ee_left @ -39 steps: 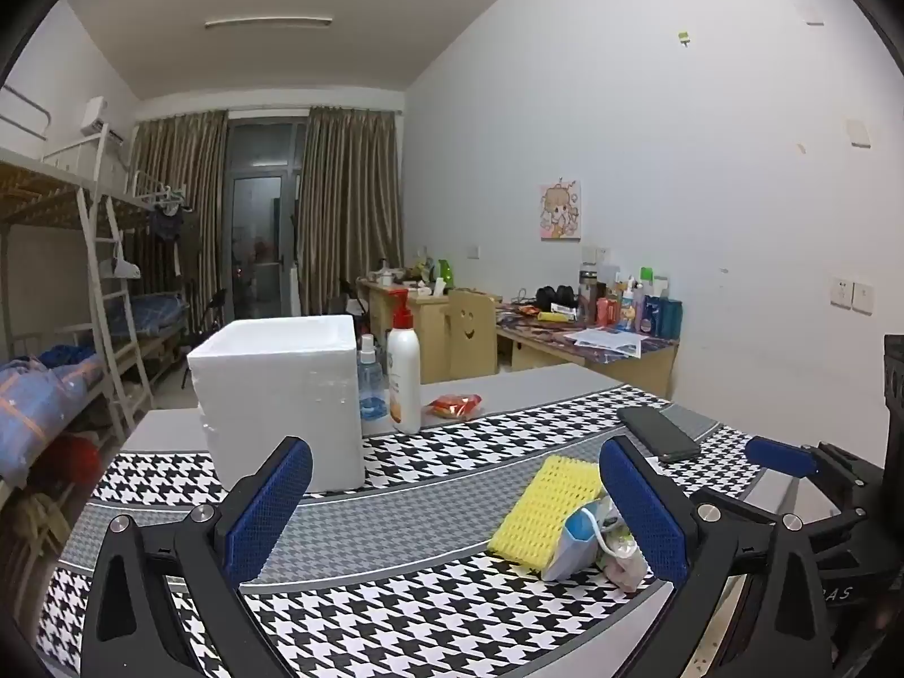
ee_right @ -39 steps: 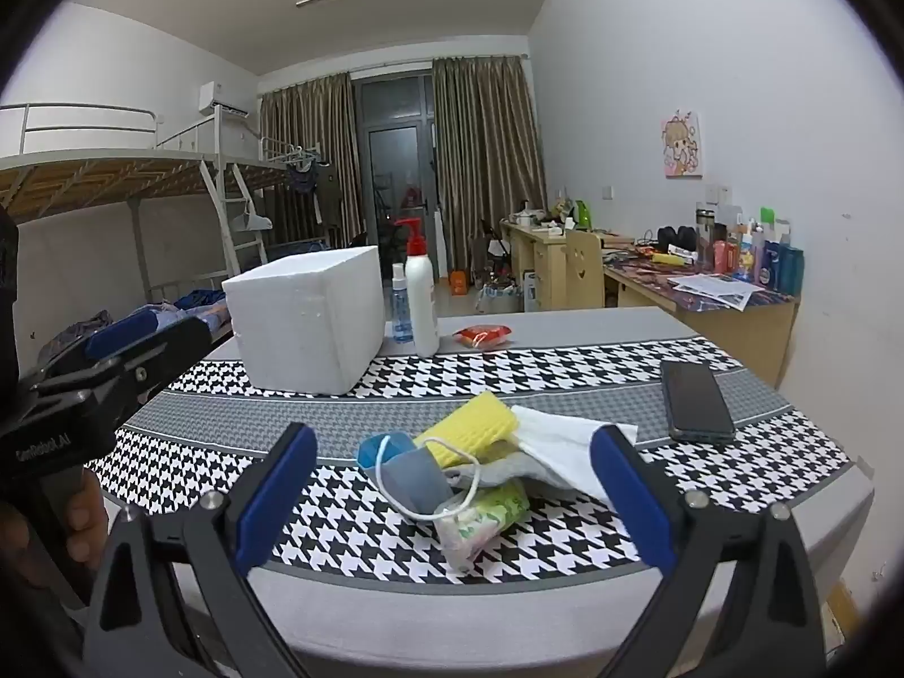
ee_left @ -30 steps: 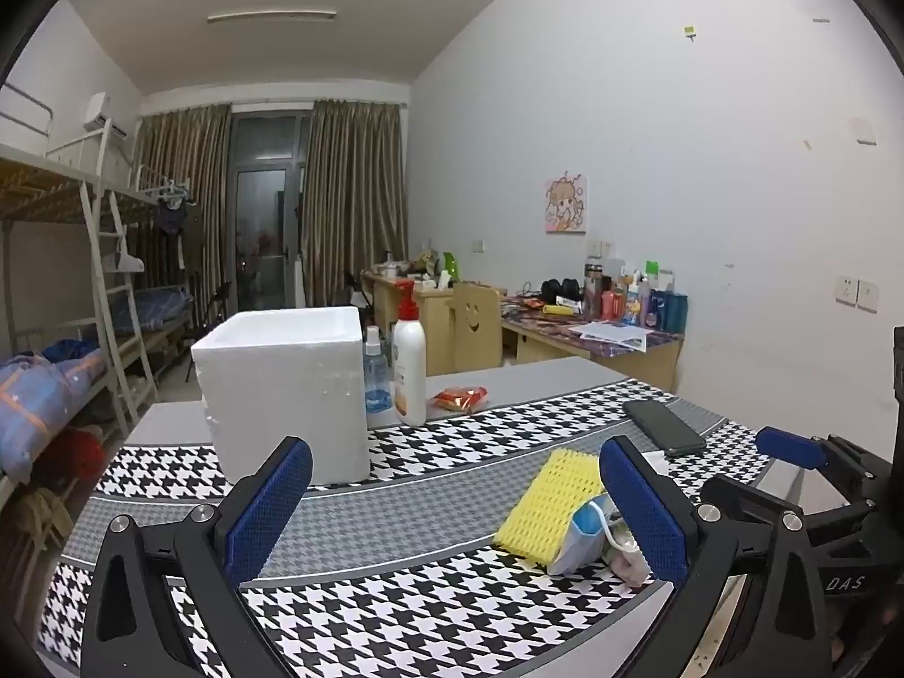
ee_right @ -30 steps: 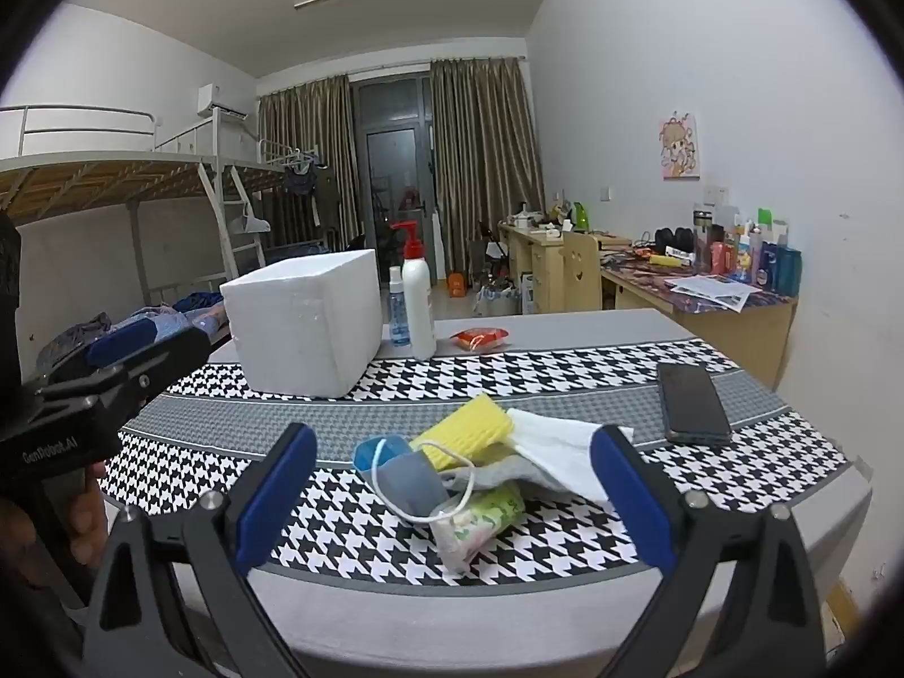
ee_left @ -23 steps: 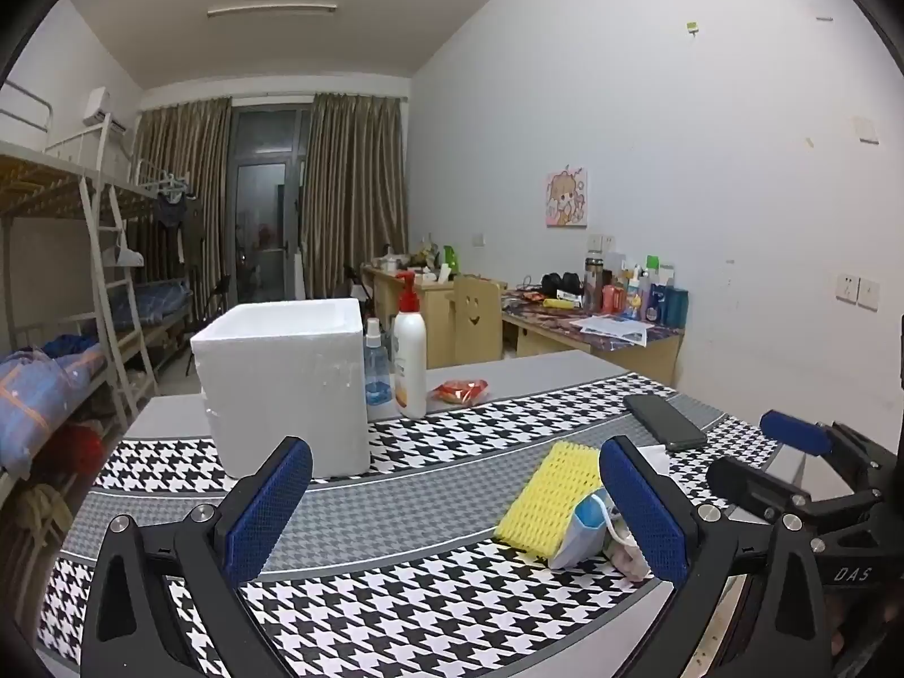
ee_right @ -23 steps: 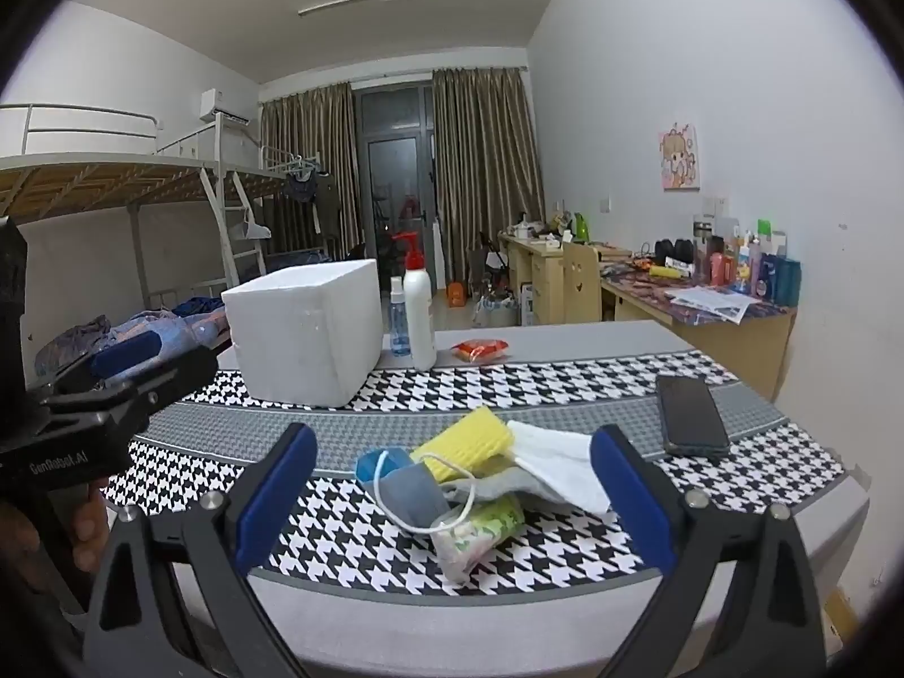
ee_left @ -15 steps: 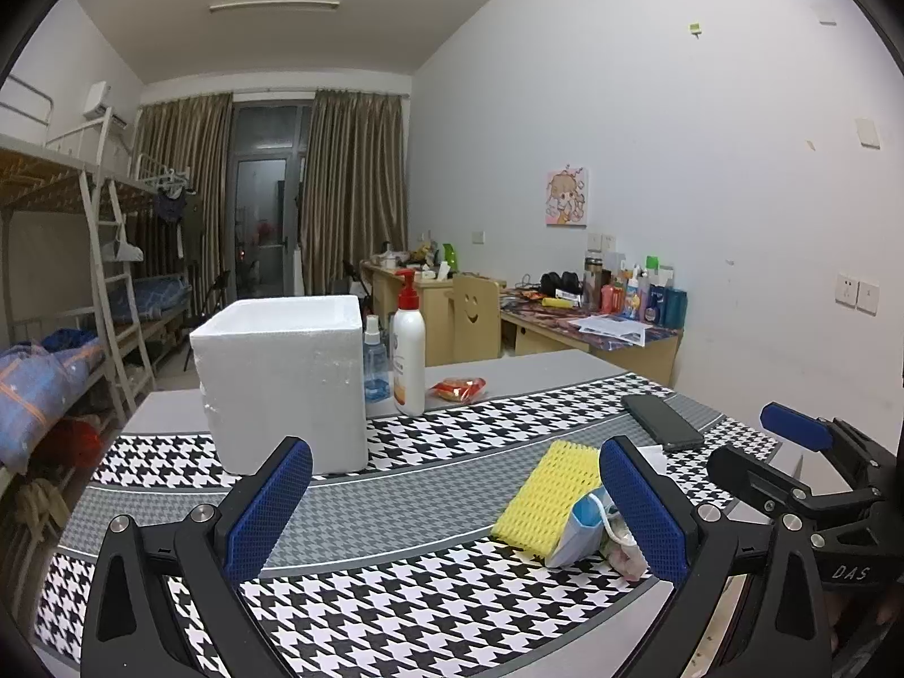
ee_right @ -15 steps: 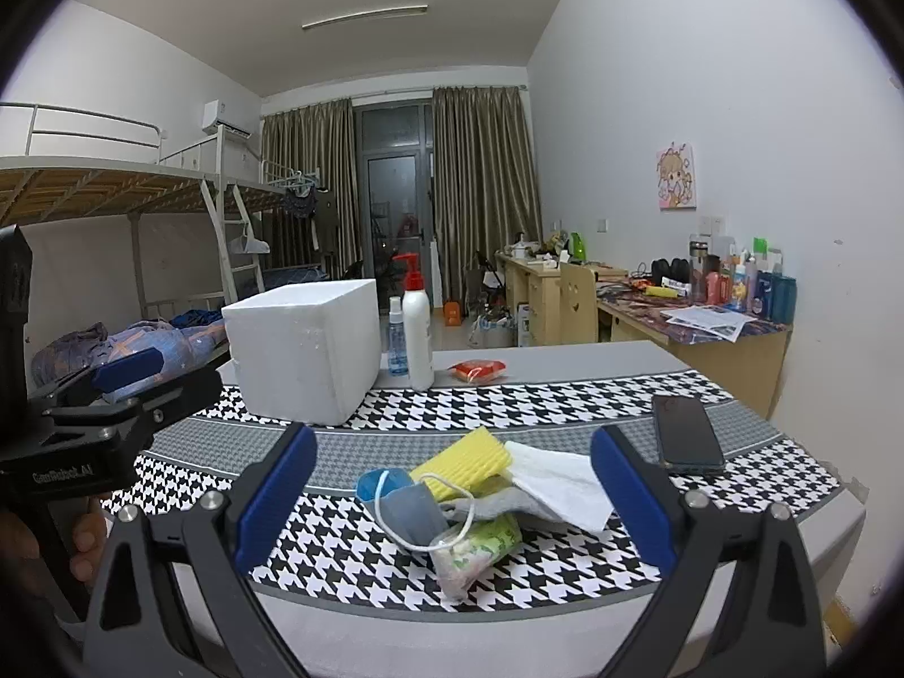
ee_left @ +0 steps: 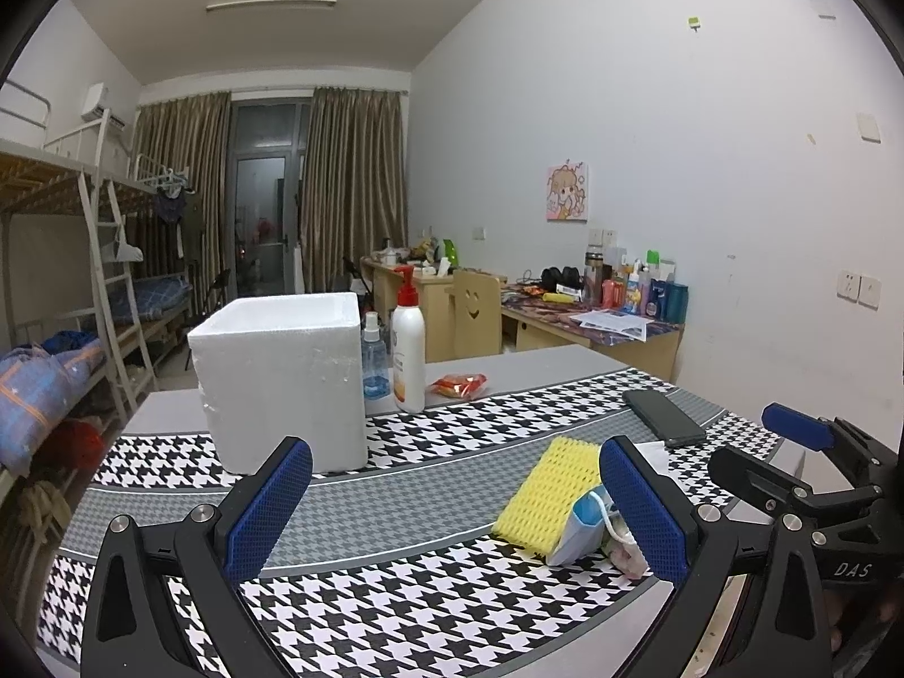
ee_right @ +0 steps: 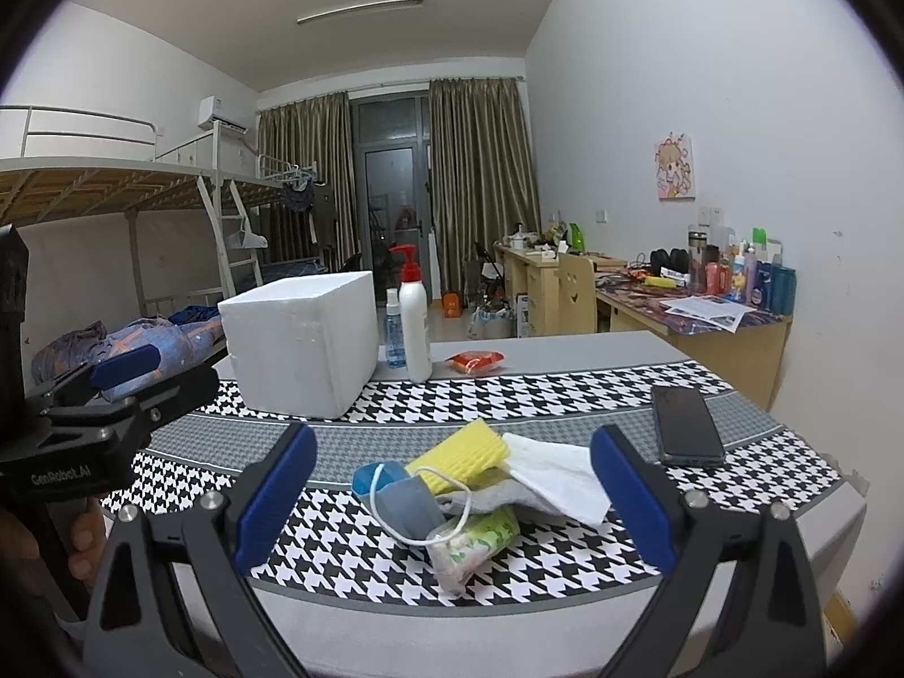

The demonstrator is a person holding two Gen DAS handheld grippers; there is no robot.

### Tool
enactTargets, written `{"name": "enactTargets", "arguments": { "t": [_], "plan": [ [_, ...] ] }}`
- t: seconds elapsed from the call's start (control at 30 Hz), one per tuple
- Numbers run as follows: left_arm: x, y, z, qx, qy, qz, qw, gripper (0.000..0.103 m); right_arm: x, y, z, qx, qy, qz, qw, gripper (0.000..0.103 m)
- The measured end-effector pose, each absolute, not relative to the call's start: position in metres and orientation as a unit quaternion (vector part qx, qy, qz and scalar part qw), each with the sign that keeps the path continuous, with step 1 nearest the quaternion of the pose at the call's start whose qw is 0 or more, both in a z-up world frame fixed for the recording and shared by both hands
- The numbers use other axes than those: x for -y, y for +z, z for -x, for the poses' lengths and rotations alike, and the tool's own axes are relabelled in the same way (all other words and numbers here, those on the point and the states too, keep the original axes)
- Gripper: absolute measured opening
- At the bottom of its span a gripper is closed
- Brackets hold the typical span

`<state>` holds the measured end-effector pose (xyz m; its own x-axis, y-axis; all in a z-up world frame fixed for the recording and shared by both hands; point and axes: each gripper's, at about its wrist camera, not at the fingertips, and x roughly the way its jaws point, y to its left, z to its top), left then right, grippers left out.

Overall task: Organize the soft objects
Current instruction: 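Move both grippers toward the pile of soft items on the runner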

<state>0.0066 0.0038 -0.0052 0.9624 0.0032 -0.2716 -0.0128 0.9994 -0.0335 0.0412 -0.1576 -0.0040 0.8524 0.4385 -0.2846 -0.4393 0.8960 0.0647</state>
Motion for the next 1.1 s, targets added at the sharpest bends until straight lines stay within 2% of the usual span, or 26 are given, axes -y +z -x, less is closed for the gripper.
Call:
{"name": "enactTargets", "arguments": {
  "t": [1.1],
  "plan": [
    [0.006,-0.022,-0.049,-0.196,-0.026,0.016,0.98,0.102,0.166,-0.015,-0.077,-0.188,0.215,0.005,0.958,0.099]
  ]
}}
